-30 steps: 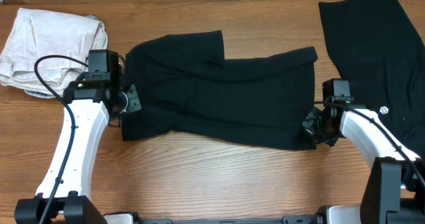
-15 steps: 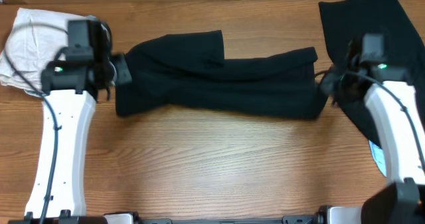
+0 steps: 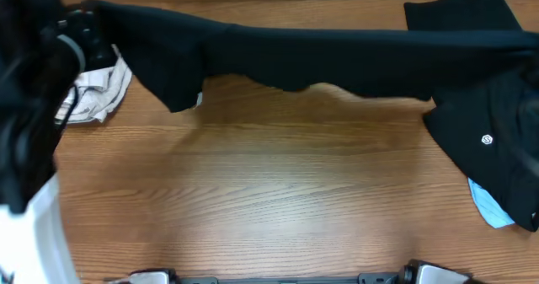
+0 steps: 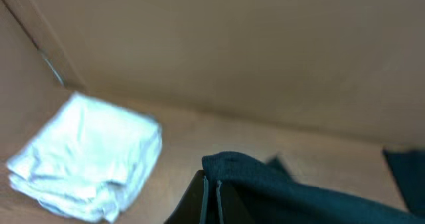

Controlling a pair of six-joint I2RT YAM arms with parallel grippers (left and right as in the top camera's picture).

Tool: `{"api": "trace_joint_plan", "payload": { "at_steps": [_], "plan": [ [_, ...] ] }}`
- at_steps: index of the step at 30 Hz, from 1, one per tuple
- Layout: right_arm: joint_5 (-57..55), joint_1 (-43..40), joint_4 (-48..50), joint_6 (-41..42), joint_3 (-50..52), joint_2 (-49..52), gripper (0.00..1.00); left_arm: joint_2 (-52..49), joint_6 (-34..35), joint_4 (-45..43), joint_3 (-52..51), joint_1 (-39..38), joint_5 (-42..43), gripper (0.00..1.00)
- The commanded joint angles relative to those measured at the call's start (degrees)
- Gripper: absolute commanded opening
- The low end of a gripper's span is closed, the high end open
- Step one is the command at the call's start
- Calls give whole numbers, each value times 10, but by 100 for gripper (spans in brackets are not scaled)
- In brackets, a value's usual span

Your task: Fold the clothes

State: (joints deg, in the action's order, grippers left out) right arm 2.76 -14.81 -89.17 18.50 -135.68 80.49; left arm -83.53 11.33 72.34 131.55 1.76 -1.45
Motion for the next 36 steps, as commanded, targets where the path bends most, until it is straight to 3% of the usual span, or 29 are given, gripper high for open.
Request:
{"api": "trace_joint_plan", "payload": {
  "at_steps": [1, 8, 17, 23, 28, 36],
  "plan": [
    [-15, -11, -11, -25, -63, -34, 4, 49, -17, -3, 70, 5, -81, 4],
    [-16, -11, -3, -36, -68, -43, 4, 61, -17, -8, 74, 5, -150, 4],
    [48, -10, 33, -55, -68, 54, 4, -33, -24, -48, 74, 7, -159, 4],
    [52, 38, 120, -70, -68, 195, 4, -138, -23, -150, 74, 52, -149, 4],
    [18, 72, 288, -70, -68, 288, 4, -210, -29, -267, 74, 81, -101, 4],
    [19, 84, 475, -49, -81, 296, 4, -217, -67, -476, 91, 81, -89, 5]
  ]
}}
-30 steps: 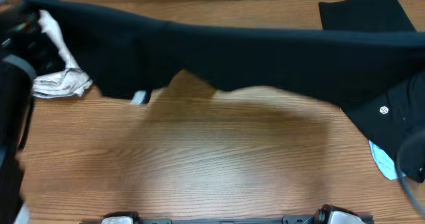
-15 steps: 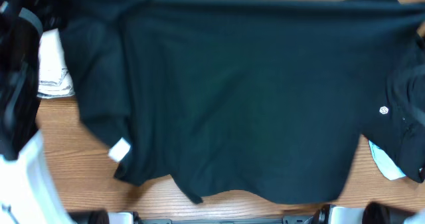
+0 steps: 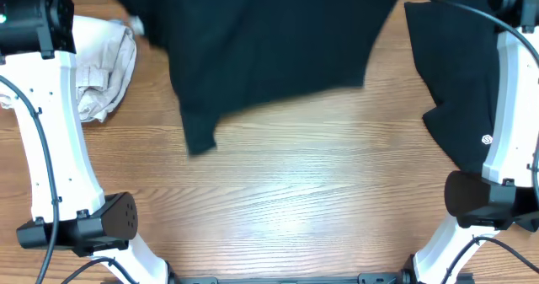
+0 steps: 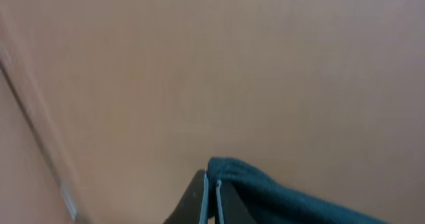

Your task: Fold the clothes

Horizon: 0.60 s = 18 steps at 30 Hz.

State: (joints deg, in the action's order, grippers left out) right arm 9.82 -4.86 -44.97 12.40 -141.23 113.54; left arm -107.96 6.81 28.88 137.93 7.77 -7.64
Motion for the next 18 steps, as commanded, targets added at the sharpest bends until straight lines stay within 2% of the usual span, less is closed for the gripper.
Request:
{"api": "trace_joint_plan", "payload": {
  "at_steps": [1, 4, 8, 12, 18],
  "plan": [
    [-53, -16, 43, 11, -28, -36, 4, 28, -22, -49, 33, 21, -26, 4],
    [-52, -16, 52, 11, -28, -36, 4, 27, -22, -56, 40, 21, -23, 4],
    [-49, -15, 28, 11, -17, -11, 4, 13, -22, -15, 39, 21, -21, 4],
    [-42, -15, -14, 11, 0, 30, 4, -21, -22, 50, 39, 21, -12, 4],
    [-42, -16, -88, 8, 3, 90, 4, -92, -21, 194, 39, 21, 2, 4]
  ]
}}
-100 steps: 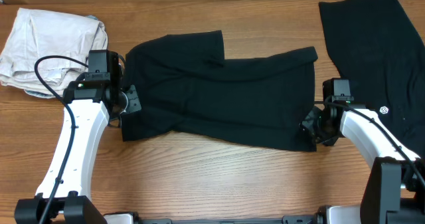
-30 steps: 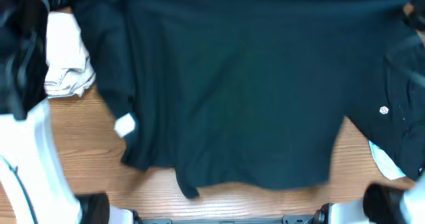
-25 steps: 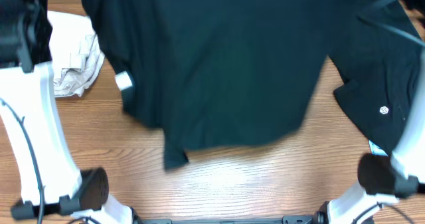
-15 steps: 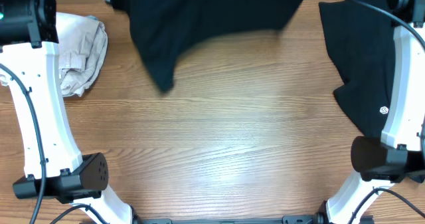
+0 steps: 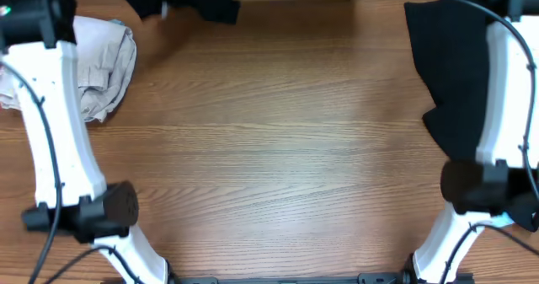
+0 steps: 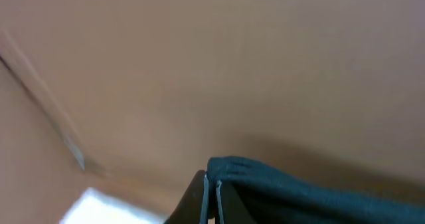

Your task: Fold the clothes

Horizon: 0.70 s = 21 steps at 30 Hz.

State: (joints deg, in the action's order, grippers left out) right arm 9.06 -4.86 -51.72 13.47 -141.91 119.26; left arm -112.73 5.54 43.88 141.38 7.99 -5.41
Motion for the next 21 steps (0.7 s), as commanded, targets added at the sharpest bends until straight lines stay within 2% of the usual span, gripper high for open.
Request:
{"api": "trace_joint_plan", "payload": {
  "at_steps": [1, 6, 10, 15, 18, 21],
  "plan": [
    [-34, -17, -30, -3, 9, 35, 4, -52, -9, 67, 5, 18, -20, 4],
    [3, -19, -92, -5, 8, 25, 4, -56, 19, 205, 5, 18, 44, 4],
    [64, -23, -181, -4, 8, -4, 4, -44, 26, 304, 5, 18, 90, 4],
    [55, -23, -297, -5, 8, -47, 4, -40, 26, 437, 5, 18, 172, 4],
    [34, -23, -368, -4, 8, -73, 4, -40, 16, 502, 5, 17, 164, 4],
    [34, -23, -415, -2, 8, -88, 4, -40, 6, 529, 2, 17, 158, 4]
  ]
}}
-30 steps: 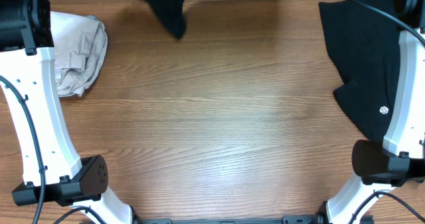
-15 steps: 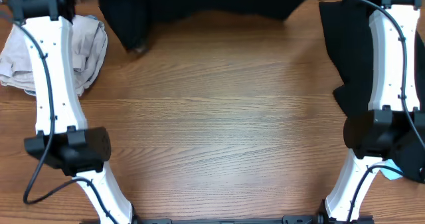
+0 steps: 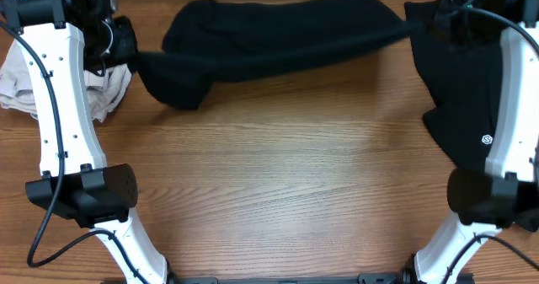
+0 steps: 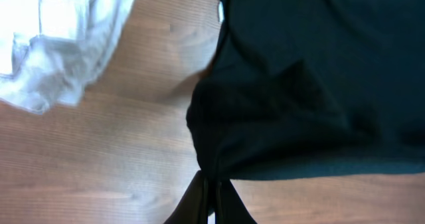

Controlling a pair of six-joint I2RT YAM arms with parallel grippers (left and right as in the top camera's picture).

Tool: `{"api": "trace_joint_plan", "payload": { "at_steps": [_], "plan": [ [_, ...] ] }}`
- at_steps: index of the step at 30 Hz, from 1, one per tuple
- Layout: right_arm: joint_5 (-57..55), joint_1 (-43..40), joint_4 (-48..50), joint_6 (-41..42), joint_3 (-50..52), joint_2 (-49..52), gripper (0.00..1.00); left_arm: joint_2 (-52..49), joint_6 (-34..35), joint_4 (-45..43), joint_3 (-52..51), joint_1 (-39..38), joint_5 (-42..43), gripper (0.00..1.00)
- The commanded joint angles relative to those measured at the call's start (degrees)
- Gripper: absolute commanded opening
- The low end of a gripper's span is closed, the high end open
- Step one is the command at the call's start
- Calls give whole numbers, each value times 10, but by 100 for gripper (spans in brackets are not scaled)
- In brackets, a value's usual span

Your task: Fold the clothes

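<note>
A black garment (image 3: 278,31) lies stretched across the far part of the wooden table (image 3: 278,183), bunched into a long band. My left gripper (image 3: 126,50) holds its left end. In the left wrist view the fingers (image 4: 211,184) are shut on a fold of the black cloth (image 4: 299,84), just above the wood. My right gripper (image 3: 431,23) is at the garment's right end, which runs taut to it. Its fingers are hard to make out against the dark cloth.
A crumpled white garment (image 3: 50,82) lies at the far left, close to my left gripper, and also shows as white cloth (image 4: 60,38) in the left wrist view. A second black garment (image 3: 463,90) with a small round logo lies along the right side.
The black garment was mostly beyond the far edge of the overhead view. Now it lies lower, across the far part of the table. The left wrist camera now looks down at wood and cloth.
The garment first hung stretched wide between both grippers, high across the back. Then it hung as a broad sheet over the far middle. Then it was nearly out of view at the far edge. Now it lies as a band on the far table, both ends still held.
</note>
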State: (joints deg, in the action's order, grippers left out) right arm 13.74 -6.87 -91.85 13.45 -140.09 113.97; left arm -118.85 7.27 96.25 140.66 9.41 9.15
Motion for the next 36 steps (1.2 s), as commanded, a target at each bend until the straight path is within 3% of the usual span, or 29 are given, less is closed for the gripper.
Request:
{"api": "trace_joint_plan", "payload": {
  "at_steps": [1, 10, 15, 26, 36],
  "plan": [
    [-23, -2, -37, -2, -10, -40, 4, 23, -10, 6, 7, 3, 33, 4],
    [-32, 9, -52, 3, 78, -102, 4, 35, -26, 6, -31, -16, 36, 4],
    [-34, 17, -47, 3, 229, -178, 4, 83, -26, 6, -134, -16, -6, 4],
    [-34, 17, -5, 76, 564, -370, 4, 144, -21, 4, -353, -49, -1, 4],
    [-32, 17, 37, 151, 822, -423, 4, 144, 22, -95, -597, -87, -3, 4]
  ]
}}
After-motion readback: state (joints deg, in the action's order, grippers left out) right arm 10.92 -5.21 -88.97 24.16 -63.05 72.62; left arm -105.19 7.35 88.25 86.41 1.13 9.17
